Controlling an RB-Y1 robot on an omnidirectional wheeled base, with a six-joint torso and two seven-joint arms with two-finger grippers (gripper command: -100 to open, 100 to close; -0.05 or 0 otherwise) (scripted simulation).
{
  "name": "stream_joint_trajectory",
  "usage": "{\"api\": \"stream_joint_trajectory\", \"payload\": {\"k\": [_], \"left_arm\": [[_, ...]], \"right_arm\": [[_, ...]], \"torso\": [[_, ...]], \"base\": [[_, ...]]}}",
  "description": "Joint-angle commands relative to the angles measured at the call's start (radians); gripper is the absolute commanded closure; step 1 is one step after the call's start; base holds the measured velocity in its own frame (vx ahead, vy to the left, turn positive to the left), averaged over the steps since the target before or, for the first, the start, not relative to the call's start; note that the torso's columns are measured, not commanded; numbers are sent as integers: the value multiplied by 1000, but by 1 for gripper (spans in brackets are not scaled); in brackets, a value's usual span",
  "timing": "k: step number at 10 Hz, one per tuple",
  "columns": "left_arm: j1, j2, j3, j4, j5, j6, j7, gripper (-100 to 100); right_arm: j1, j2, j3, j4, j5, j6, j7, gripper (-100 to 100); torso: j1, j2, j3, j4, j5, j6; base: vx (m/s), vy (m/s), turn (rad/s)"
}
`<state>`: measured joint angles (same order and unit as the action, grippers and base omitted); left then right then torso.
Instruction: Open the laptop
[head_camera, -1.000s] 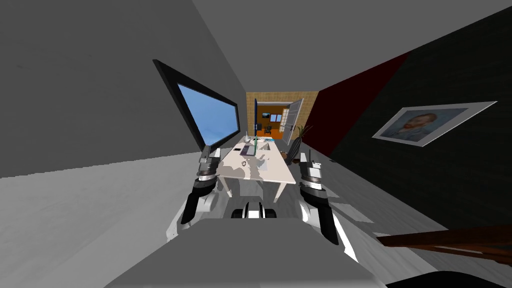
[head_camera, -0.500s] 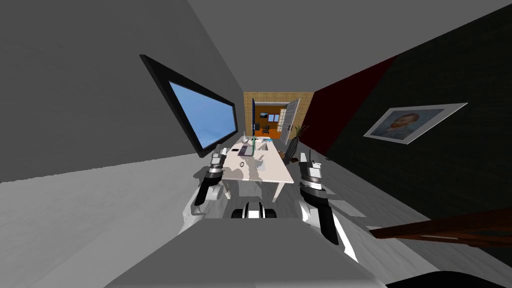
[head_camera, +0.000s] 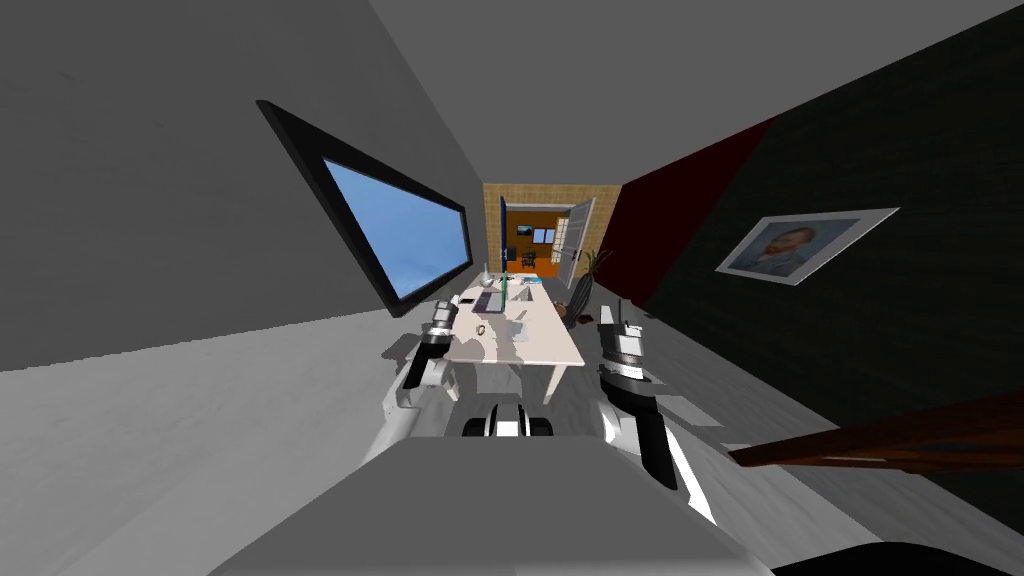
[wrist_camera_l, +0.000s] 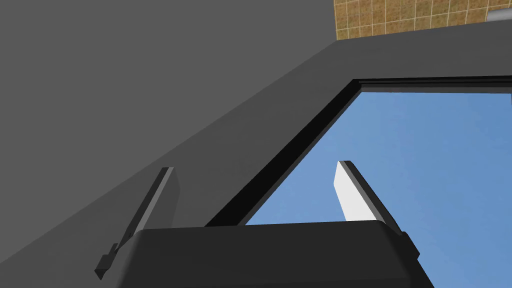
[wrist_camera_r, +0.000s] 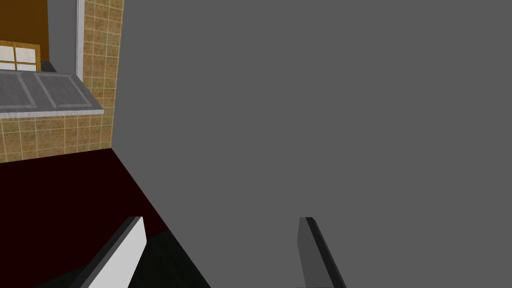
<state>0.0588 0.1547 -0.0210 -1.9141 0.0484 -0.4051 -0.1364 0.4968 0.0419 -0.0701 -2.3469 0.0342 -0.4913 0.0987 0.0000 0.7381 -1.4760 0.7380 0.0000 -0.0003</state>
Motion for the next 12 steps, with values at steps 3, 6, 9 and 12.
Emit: {"api": "stream_joint_trajectory", "payload": {"k": [3,6,9,12], "left_arm": [[-84,-2,3,102,-3,51,-25,-100],[-165,0,9,185,-3,100,-45,-100],[-248,3,15,275,-4,149,-66,-100],[-329,7,21,384,-5,199,-86,-100]], "right_arm": [[0,0,0,0,0,0,0,0],[0,0,0,0,0,0,0,0],[0,0,0,0,0,0,0,0],[0,0,0,0,0,0,0,0]], "torso": [[0,0,0,0,0,0],[0,0,0,0,0,0],[0,0,0,0,0,0],[0,0,0,0,0,0]], "base": [[10,-4,-38],[10,-6,-46],[15,-7,-58],[14,-4,-61]]}}
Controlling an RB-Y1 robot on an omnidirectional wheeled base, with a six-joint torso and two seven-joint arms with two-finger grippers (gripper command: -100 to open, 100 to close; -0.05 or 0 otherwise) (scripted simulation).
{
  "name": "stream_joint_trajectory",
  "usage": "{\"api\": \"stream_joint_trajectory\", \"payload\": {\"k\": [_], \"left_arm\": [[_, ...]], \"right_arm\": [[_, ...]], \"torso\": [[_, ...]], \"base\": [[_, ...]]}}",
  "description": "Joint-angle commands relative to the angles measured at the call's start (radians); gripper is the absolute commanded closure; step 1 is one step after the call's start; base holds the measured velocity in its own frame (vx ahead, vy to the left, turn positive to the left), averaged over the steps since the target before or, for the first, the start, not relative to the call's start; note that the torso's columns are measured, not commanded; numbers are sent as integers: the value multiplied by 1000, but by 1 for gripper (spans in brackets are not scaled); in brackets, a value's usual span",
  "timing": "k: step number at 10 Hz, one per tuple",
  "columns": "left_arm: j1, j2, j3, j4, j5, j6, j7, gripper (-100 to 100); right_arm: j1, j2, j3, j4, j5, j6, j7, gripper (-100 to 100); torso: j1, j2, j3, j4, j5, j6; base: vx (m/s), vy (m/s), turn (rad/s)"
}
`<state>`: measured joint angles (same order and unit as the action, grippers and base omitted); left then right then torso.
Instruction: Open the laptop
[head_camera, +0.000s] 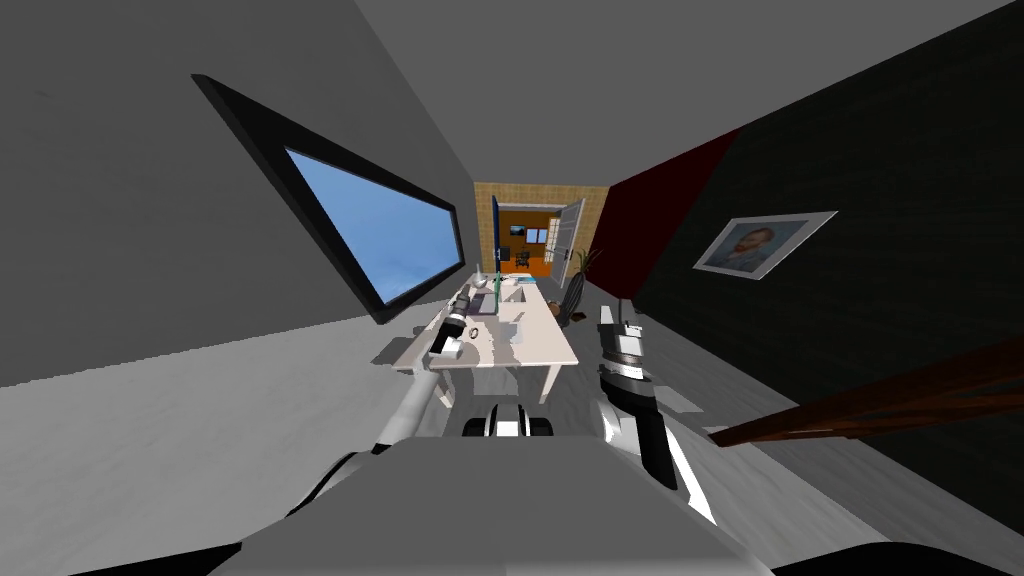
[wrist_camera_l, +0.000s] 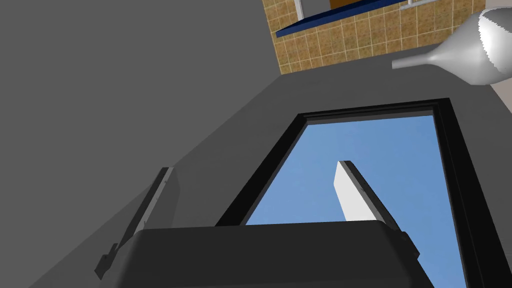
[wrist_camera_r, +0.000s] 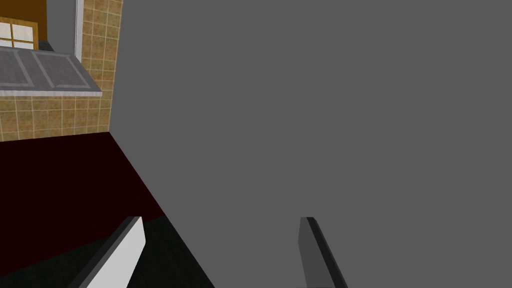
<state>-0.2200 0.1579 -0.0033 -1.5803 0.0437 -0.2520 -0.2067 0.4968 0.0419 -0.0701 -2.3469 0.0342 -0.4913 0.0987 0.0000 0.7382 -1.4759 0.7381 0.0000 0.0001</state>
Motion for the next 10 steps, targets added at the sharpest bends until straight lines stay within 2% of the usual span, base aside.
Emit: {"api": "stream_joint_trajectory", "payload": {"k": [1,2,3,4,6,7,9,10], "left_arm": [[-80,5,6,85,-1,71,-26,-100],[-93,5,6,111,-1,71,-26,-100],[-133,8,9,147,-2,96,-36,-100],[-133,8,9,161,-2,96,-36,-100],[-206,12,14,238,-3,144,-55,-100],[-212,12,14,259,-3,144,-55,-100],[-283,17,20,335,-4,190,-73,-100],[-286,17,20,354,-4,190,-73,-100]], "right_arm": [[0,0,0,0,0,0,0,0],[0,0,0,0,0,0,0,0],[0,0,0,0,0,0,0,0],[0,0,0,0,0,0,0,0],[0,0,0,0,0,0,0,0],[0,0,0,0,0,0,0,0],[0,0,0,0,0,0,0,0],[0,0,0,0,0,0,0,0]], "torso": [[0,0,0,0,0,0],[0,0,0,0,0,0],[0,0,0,0,0,0],[0,0,0,0,0,0],[0,0,0,0,0,0],[0,0,0,0,0,0],[0,0,0,0,0,0],[0,0,0,0,0,0]], "base": [[19,-8,-84],[15,-6,-28],[15,-5,-48],[12,-4,-35],[14,-6,-68],[13,-4,-31],[14,-6,-64],[14,-3,-32]]}}
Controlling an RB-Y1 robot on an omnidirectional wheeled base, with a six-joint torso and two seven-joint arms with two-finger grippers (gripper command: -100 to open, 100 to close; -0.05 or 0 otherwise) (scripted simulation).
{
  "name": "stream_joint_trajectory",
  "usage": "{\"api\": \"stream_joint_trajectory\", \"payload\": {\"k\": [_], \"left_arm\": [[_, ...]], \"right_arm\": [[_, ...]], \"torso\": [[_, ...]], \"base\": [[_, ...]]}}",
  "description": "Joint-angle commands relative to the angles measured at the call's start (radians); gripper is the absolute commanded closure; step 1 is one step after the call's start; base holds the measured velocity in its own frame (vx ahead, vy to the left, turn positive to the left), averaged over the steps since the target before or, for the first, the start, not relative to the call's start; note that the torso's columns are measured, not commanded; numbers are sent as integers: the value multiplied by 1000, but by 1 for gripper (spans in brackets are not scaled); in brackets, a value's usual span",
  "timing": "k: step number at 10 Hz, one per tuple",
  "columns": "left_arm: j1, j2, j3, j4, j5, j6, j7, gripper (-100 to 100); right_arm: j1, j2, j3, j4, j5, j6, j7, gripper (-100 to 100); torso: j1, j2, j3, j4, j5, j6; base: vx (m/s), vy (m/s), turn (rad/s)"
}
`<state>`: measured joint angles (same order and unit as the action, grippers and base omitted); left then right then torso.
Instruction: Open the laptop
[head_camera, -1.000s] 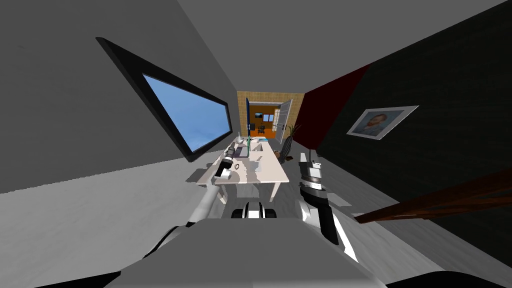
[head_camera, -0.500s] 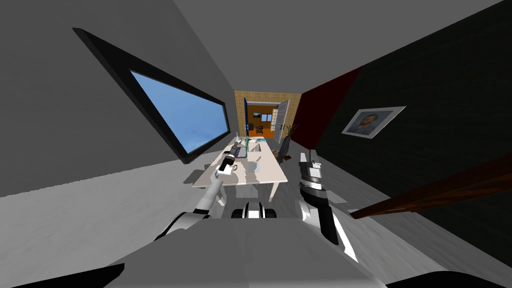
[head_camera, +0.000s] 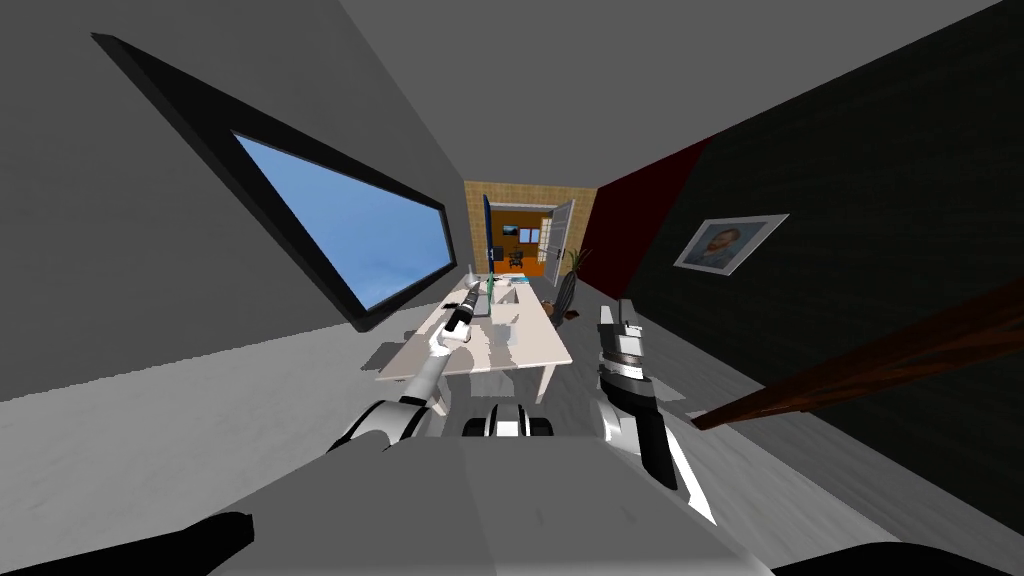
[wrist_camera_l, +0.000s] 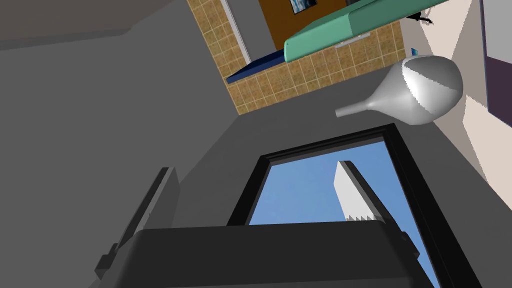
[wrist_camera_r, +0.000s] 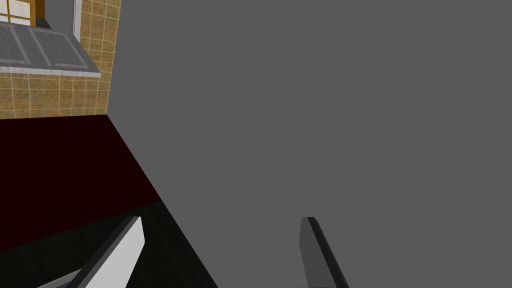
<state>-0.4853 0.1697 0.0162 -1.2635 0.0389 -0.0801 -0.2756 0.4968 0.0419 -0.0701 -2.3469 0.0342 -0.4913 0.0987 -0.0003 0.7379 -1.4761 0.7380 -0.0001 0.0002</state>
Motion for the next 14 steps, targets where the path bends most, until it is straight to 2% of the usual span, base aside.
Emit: {"api": "stream_joint_trajectory", "payload": {"k": [1,2,3,5,6,10,11,14], "left_arm": [[-56,8,3,75,1,39,-13,-100],[-85,11,5,107,0,60,-21,-100],[-89,11,5,125,0,60,-21,-100],[-150,19,9,189,-1,98,-36,-100],[-150,19,9,204,-1,98,-36,-100],[-247,36,16,326,-2,157,-59,-100],[-247,36,16,326,-2,157,-59,-100],[-290,50,20,379,-2,183,-70,-100]], "right_arm": [[0,0,0,0,0,0,0,0],[0,0,0,0,0,0,0,0],[0,0,0,0,0,0,0,0],[0,0,0,0,0,0,0,0],[0,0,0,0,0,0,0,0],[0,0,0,0,0,0,0,0],[0,0,0,0,0,0,0,0],[0,0,0,0,0,0,0,0]], "torso": [[1,0,0,0,0,-1],[0,0,0,0,0,0],[0,0,0,0,0,0],[0,0,0,0,0,0],[0,0,0,0,0,0],[0,0,0,0,0,0],[0,0,0,0,0,0],[0,0,0,0,0,0]], "base": [[11,-4,-36],[14,-5,-64],[10,-3,-25],[9,-4,-52],[10,-3,-24],[12,-3,-44],[8,-3,-12],[6,-3,-29]]}}
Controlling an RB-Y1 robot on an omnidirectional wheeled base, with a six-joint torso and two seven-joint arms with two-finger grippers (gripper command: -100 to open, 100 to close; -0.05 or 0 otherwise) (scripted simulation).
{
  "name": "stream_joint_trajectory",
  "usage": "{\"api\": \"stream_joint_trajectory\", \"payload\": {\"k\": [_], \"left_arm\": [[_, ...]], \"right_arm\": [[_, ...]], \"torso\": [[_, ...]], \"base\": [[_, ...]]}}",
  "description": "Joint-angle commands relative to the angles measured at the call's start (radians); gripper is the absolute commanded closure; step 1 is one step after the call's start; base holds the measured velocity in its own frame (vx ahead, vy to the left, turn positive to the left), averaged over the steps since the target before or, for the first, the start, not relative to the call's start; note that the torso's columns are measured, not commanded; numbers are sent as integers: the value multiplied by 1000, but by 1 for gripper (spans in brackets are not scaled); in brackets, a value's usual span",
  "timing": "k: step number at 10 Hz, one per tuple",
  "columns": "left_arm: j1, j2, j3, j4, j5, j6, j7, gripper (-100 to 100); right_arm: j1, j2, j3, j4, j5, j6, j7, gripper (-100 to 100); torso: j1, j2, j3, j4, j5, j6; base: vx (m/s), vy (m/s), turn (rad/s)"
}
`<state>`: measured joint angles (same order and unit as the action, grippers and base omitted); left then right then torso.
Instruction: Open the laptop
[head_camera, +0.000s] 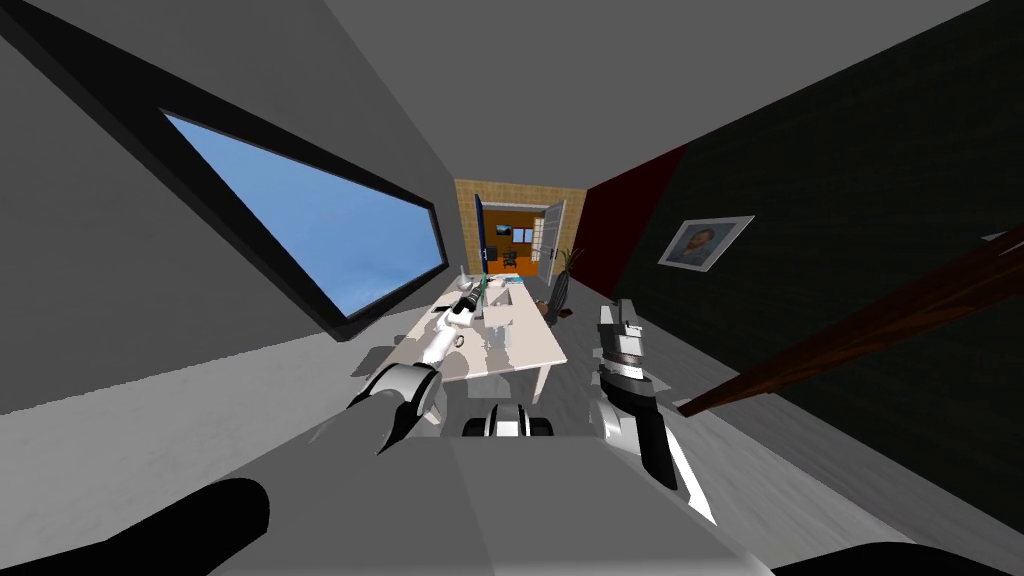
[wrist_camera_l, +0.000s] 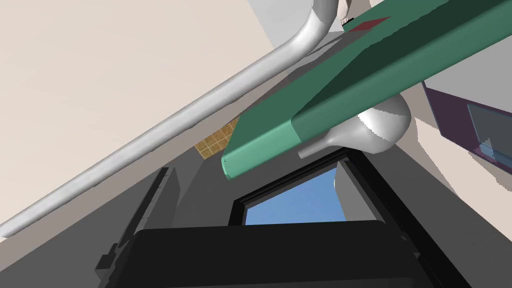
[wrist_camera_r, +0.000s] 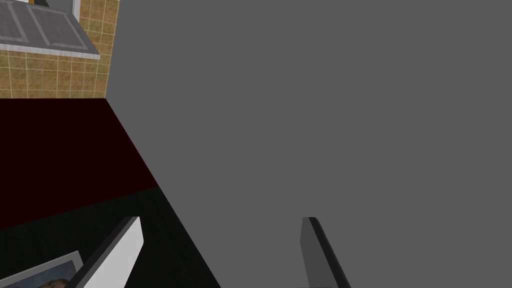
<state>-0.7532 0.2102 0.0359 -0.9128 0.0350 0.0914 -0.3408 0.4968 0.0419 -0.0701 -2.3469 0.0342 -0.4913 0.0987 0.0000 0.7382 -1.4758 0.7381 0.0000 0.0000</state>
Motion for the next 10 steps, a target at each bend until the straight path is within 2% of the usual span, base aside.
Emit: {"api": "stream_joint_trajectory", "payload": {"k": [1,2,3,4,5,6,7,8,9,10], "left_arm": [[-33,14,1,43,1,19,-7,-100],[-25,12,-1,33,3,14,-4,-100],[3,53,-15,3,-14,23,45,-100],[3,53,-15,3,-14,23,52,-100],[32,92,-30,-29,-30,32,89,-100],[32,92,-30,-29,-30,32,109,-100],[61,131,-44,-62,-47,40,142,-100],[61,131,-44,-62,-47,40,165,-100],[90,171,-58,-94,-64,49,196,-100],[90,171,-58,-94,-64,49,222,-100]], "right_arm": [[0,0,0,0,0,0,0,0],[0,0,0,0,0,0,0,0],[0,0,0,0,0,0,0,0],[0,0,0,0,0,0,0,0],[0,0,0,0,0,0,0,0],[0,0,0,0,0,0,0,0],[0,0,0,0,0,0,0,0],[0,0,0,0,0,0,0,0],[0,0,0,0,0,0,0,0],[0,0,0,0,0,0,0,0]], "torso": [[0,0,0,0,0,0],[0,0,0,0,0,0],[0,0,0,0,0,0],[-1,-1,0,0,0,0],[-1,-1,0,0,0,0],[-1,0,0,0,0,0],[0,0,0,0,0,0],[0,0,0,0,0,0],[1,0,0,0,0,0],[0,0,0,0,0,0]], "base": [[7,-2,-20],[0,0,0],[23,-25,-118],[19,-27,-56],[15,-42,-93],[16,-41,-49],[22,-45,-117],[22,-33,-50],[24,-38,-110],[19,-25,-51]]}}
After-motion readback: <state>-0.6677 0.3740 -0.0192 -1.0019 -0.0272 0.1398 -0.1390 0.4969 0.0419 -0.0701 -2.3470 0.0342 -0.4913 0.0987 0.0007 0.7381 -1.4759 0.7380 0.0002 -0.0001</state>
